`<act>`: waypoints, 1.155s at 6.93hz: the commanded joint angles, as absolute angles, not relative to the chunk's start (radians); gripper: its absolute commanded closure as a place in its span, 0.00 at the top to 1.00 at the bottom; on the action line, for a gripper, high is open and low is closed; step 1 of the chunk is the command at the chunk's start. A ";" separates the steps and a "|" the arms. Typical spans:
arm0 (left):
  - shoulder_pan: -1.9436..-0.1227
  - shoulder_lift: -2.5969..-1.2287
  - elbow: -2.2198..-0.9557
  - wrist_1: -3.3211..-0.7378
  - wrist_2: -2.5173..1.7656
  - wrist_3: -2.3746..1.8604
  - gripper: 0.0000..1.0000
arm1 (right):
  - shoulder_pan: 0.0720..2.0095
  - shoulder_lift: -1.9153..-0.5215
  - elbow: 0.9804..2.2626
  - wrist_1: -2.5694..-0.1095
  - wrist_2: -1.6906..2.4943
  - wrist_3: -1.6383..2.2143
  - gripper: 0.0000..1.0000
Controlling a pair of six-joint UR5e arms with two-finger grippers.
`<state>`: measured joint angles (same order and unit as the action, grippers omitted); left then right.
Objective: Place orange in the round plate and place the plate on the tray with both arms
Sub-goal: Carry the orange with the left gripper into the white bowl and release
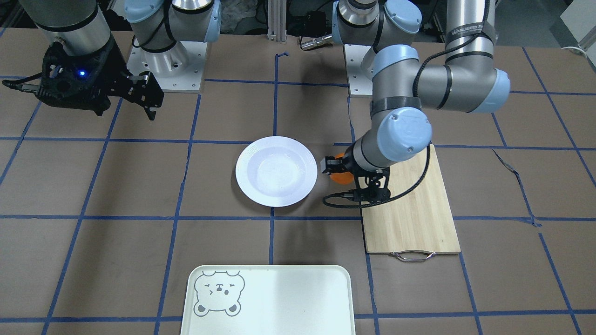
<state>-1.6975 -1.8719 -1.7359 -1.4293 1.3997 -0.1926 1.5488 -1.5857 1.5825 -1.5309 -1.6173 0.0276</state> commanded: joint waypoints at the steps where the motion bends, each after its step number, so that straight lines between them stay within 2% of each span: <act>1: -1.865 -1.907 -1.756 -1.342 1.239 -0.410 0.07 | 1.548 -1.586 1.582 -1.531 -1.618 0.028 1.00; 3: -1.894 -1.956 -1.880 -1.107 1.212 -0.457 0.08 | 1.551 -1.586 1.582 -1.532 -1.615 0.032 1.00; 4: -1.894 -1.973 -1.923 -0.998 1.215 -0.456 0.17 | 1.551 -1.585 1.583 -1.529 -1.618 0.031 1.00; 5: -1.894 -1.982 -1.922 -0.990 1.218 -0.460 0.98 | 1.549 -1.580 1.583 -1.528 -1.618 0.035 1.00; 7: -1.881 -1.938 -1.852 -1.056 1.238 -0.457 1.00 | 1.537 -1.574 1.583 -1.526 -1.618 0.032 1.00; 8: -1.853 -1.896 -1.741 -1.265 1.244 -0.454 1.00 | 1.532 -1.572 1.585 -1.528 -1.618 0.034 1.00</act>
